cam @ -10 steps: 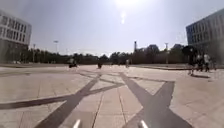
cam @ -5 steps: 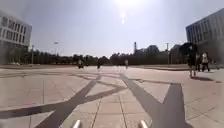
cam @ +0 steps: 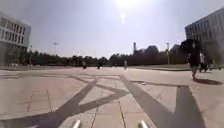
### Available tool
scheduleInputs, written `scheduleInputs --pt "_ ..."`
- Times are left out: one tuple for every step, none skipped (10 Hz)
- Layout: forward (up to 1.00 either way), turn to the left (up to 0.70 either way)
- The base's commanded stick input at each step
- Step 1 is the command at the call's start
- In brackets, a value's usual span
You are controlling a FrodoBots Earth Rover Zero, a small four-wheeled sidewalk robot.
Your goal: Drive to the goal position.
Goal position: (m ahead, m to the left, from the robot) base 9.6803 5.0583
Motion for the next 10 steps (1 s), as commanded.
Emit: scheduleInputs --pt "0.7 0.02" --pt "0.7 0.02" --pt "0.7 0.0" --pt "0.7 0.02" --pt "0.7 0.02" --pt "0.7 0.02" --pt "0.7 0.02" --pt "0.7 0.01" --pt "0.7 0.01" --pt "0.7 0.01"
